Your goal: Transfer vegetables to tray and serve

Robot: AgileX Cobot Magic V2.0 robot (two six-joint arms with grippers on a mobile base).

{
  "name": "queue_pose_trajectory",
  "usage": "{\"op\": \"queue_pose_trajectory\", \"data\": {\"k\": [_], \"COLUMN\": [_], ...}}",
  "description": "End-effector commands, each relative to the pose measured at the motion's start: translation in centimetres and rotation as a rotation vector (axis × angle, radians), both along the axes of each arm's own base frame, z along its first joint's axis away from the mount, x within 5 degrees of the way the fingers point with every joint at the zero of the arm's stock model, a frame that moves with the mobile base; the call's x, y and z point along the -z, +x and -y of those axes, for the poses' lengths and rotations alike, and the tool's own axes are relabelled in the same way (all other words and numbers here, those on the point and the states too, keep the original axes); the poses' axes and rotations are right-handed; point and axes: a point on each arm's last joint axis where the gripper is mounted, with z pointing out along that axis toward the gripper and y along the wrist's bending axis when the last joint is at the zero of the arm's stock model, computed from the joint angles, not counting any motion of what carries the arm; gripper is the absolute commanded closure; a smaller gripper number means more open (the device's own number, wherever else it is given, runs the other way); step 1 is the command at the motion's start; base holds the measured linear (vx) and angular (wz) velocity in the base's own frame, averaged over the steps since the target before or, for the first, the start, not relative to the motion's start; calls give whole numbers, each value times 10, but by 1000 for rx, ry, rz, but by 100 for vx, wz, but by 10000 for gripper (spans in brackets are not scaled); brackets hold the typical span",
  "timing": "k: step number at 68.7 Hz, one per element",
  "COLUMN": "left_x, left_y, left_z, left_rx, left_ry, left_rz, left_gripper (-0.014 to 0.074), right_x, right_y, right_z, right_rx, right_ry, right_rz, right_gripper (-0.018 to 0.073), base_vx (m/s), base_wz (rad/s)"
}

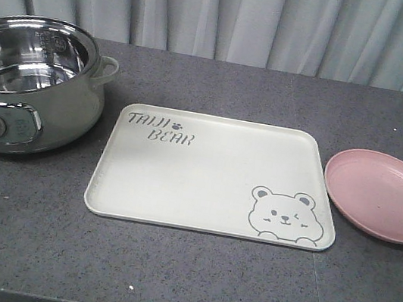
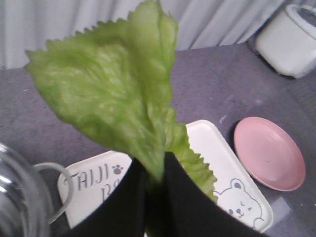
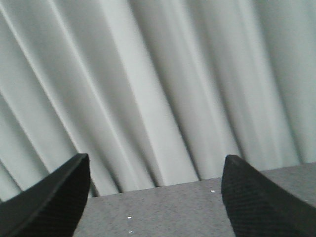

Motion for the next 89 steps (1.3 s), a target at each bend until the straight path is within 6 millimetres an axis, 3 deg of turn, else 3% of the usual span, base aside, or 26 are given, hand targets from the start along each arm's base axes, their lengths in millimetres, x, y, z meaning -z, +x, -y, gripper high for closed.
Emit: {"op": "queue_pose_trajectory", "data": {"k": [1,14,20,33,41,48,65,82,89], "left_x": [-30,-25,-25,-25,-24,-24,-24,-24,-24], "left_y": [-23,-35,-39,-42,-42,-42,-43,-43,-43], "left_z": [17,42,51,57,57,57,57,57,57], "left_rx": [83,232,267,287,289,294,294,294,294], "left_ry": [-55,15,21,20,26,31,32,33,33], "left_rz": [138,135,138,138,134,127,126,126,126], "left_gripper": [603,603,603,603,603,603,603,603,603], "right_x": [-28,-33,-33,-32,-32,-33,-37,-29,-22], "right_y": [5,11,9,11,11,12,22,25,24], "right_z": [-24,-68,-77,-75,-75,-74,-34,-29,-28], "right_rx": [-94,-215,-238,-226,-232,-223,-70,-57,-57], "right_ry": [7,-78,-118,-235,-160,-205,-347,-77,-60], "right_rz": [116,74,69,99,75,92,127,-15,-102], "right_gripper": [32,32,32,32,32,32,32,35,48], "base_vx": [0,0,0,0,0,0,0,0,0], "base_wz": [0,0,0,0,0,0,0,0,0]}}
